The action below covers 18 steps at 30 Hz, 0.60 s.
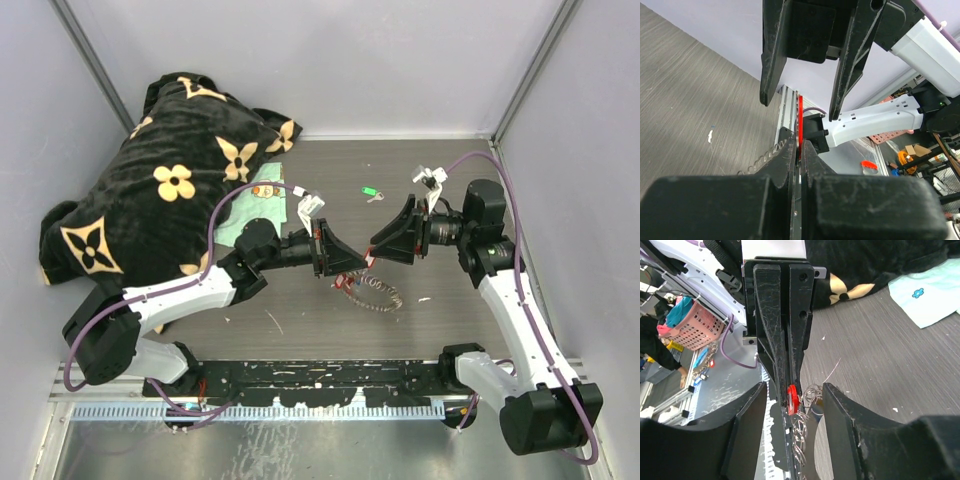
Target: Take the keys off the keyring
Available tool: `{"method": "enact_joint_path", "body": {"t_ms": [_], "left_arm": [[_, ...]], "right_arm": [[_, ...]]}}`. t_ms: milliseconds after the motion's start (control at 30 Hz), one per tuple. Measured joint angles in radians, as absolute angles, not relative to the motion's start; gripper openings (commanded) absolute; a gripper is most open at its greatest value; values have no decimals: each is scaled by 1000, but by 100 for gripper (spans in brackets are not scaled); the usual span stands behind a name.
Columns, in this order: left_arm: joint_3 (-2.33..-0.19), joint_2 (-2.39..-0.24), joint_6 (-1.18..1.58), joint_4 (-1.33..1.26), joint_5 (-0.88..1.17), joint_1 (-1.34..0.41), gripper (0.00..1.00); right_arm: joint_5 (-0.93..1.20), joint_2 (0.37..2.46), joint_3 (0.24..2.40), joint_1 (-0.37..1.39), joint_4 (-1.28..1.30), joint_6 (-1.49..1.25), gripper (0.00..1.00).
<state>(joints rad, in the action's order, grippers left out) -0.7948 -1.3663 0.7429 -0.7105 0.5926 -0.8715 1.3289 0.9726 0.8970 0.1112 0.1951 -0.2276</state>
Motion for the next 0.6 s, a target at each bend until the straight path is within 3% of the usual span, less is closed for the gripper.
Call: {"method": "enact_joint_path", "body": {"t_ms": [267, 600], "left_arm": [[-796, -1366, 743, -725, 570, -876, 0], [-796, -1366, 747, -759, 551, -878, 0]], "right_arm": [[1333, 953, 885, 125, 166, -261, 37], [1341, 949, 867, 130, 149, -269, 34]]}}
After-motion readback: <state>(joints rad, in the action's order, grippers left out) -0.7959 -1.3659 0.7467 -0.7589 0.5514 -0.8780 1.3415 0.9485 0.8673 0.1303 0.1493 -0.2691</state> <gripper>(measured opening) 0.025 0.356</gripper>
